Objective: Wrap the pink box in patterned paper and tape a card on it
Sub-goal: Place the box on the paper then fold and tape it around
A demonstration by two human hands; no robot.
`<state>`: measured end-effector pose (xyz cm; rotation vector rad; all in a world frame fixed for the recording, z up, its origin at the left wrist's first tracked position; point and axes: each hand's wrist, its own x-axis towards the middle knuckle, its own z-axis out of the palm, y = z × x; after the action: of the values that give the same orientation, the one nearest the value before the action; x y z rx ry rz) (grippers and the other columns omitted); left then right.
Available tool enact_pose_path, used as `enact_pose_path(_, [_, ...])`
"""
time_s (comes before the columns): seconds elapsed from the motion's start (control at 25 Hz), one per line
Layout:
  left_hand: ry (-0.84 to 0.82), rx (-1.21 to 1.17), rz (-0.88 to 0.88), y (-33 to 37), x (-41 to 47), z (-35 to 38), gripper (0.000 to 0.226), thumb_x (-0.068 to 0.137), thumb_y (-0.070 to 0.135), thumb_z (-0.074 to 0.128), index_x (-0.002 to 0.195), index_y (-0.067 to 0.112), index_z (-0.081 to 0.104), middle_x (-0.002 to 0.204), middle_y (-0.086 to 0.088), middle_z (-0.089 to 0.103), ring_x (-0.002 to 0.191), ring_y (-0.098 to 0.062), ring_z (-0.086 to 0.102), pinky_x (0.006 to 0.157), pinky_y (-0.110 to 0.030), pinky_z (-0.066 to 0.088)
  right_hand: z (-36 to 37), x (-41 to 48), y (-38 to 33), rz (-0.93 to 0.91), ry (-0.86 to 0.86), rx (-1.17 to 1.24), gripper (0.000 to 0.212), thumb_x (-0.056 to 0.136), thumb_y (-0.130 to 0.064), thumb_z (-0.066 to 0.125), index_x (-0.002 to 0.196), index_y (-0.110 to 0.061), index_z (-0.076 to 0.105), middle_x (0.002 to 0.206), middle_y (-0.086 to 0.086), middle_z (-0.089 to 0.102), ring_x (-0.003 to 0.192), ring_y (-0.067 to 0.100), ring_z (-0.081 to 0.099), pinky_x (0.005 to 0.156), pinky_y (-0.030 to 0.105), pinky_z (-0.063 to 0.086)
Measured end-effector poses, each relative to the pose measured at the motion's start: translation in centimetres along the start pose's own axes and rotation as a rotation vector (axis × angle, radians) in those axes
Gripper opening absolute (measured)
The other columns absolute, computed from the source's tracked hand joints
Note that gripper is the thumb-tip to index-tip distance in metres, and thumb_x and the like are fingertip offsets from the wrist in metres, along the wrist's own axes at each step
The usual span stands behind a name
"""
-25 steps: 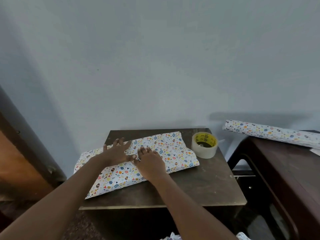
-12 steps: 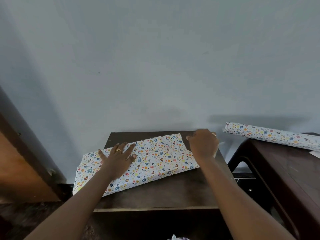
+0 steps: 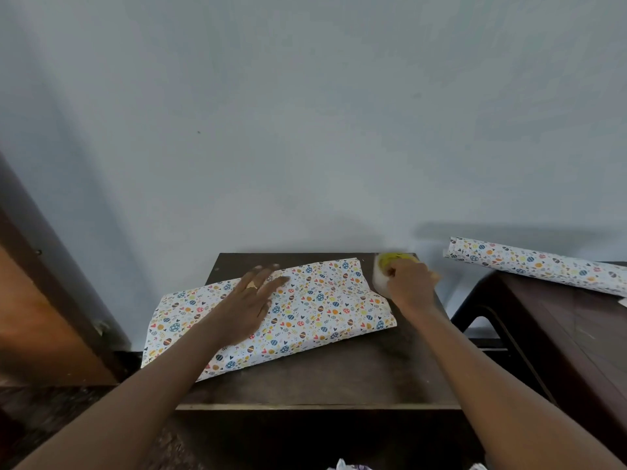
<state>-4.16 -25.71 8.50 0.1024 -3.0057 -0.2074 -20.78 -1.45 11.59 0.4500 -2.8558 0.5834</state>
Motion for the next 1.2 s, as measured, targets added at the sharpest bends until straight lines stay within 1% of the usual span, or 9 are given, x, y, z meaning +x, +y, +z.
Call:
enact_pose_path(0.12, [-0.046, -0.048, 0.192, 0.8, 1.5, -0.6, 0.071, 0.081, -0.008, 0.042, 0.136, 0.038, 0.04, 0.144, 0.014, 0.036, 0.128, -0.007, 0.036, 0.098, -0.031, 0.044, -1.3, 0.9, 1.7, -0.081, -0.042, -0.033, 0.025, 0.087, -0.008, 0.052, 0.097, -0.022, 0.07, 0.099, -0.003, 0.067, 0.1, 0.019, 0.056, 0.095, 0.033, 0.025])
enact_pose_path(0.2, [0.148, 0.067, 0.315, 1.8, 3.0, -0.8, 0.043, 0.078, -0.001, 0.051, 0.106, 0.029, 0.067, 0.112, 0.011, 0.061, 0.098, -0.009, 0.06, 0.068, -0.028, 0.052, -1.8, 1.8, 2.2, -0.126, -0.035, -0.104, 0.023, 0.088, -0.012, 0.053, 0.099, -0.024, 0.07, 0.101, -0.002, 0.069, 0.098, 0.019, 0.058, 0.098, 0.031, 0.021])
enact_pose_path(0.32, [0.409, 0.031, 0.402, 4.5, 5.7, 0.3, 0.025, 0.078, 0.014, 0.044, 0.064, 0.016, 0.064, 0.065, 0.006, 0.063, 0.054, -0.012, 0.057, 0.047, -0.021, 0.043, -1.5, 2.9, 2.7, -0.135, -0.069, -0.098, 0.019, 0.087, -0.014, 0.055, 0.096, -0.024, 0.07, 0.097, -0.002, 0.069, 0.096, 0.02, 0.058, 0.099, 0.032, 0.021])
enact_pose_path(0.44, [0.518, -0.148, 0.267, 8.5, 10.2, 1.6, 0.024, 0.082, 0.02, 0.05, 0.095, 0.016, 0.07, 0.1, 0.0, 0.068, 0.087, -0.015, 0.064, 0.079, -0.03, 0.051, -0.6, 3.3, 3.5, -0.167, -0.038, -0.072, 0.012, 0.086, -0.018, 0.061, 0.091, -0.02, 0.072, 0.093, 0.0, 0.067, 0.102, 0.021, 0.054, 0.094, 0.035, 0.021])
enact_pose_path(0.56, [0.291, -0.195, 0.216, 11.5, 13.8, 1.9, 0.057, 0.079, 0.031, 0.066, 0.133, 0.027, 0.047, 0.143, 0.005, 0.039, 0.132, -0.019, 0.034, 0.109, -0.043, 0.021, 1.3, 2.9, 4.7, -0.341, 0.222, -0.07, 0.007, 0.076, -0.01, 0.068, 0.076, -0.012, 0.075, 0.086, 0.006, 0.069, 0.093, 0.033, 0.059, 0.079, 0.036, 0.023])
enact_pose_path(0.72, [0.159, -0.001, 0.177, 13.3, 15.9, 2.6, 0.047, 0.081, 0.038, 0.066, 0.124, 0.045, 0.051, 0.155, 0.015, 0.01, 0.141, -0.024, 0.004, 0.107, -0.059, 0.002, 3.1, 2.0, 5.7, -0.525, 0.506, -0.117, 0.005, 0.071, -0.009, 0.067, 0.07, -0.01, 0.072, 0.074, 0.006, 0.068, 0.074, 0.031, 0.063, 0.07, 0.036, 0.039])
enact_pose_path(0.92, [0.236, 0.065, 0.13, 13.7, 16.1, 3.6, 0.02, 0.087, 0.026, 0.06, 0.101, 0.039, 0.064, 0.154, 0.016, 0.015, 0.141, -0.027, 0.005, 0.105, -0.061, 0.0, 3.6, 0.9, 6.0, -0.636, 0.641, -0.109, 0.029, 0.087, -0.017, 0.051, 0.068, -0.004, 0.069, 0.065, 0.009, 0.062, 0.064, 0.027, 0.059, 0.058, 0.031, 0.041])
enact_pose_path(1.08, [0.239, 0.071, 0.086, 13.5, 16.3, 3.8, 0.015, 0.088, 0.033, 0.057, 0.099, 0.039, 0.065, 0.15, 0.017, 0.02, 0.139, -0.025, 0.007, 0.104, -0.06, -0.004, 3.9, -0.2, 6.7, -0.742, 0.633, -0.193, 0.006, 0.077, -0.007, 0.073, 0.074, -0.003, 0.07, 0.067, 0.009, 0.062, 0.066, 0.025, 0.058, 0.061, 0.033, 0.037])
enact_pose_path(1.2, [0.183, 0.078, 0.075, 13.4, 16.6, 3.8, 0.019, 0.088, 0.039, 0.056, 0.106, 0.041, 0.062, 0.147, 0.016, 0.023, 0.137, -0.026, 0.01, 0.105, -0.061, -0.003, 3.5, -0.8, 7.7, -0.838, 0.567, -0.237, 0.01, 0.069, -0.004, 0.079, 0.073, -0.004, 0.07, 0.069, 0.01, 0.063, 0.066, 0.024, 0.059, 0.065, 0.033, 0.039])
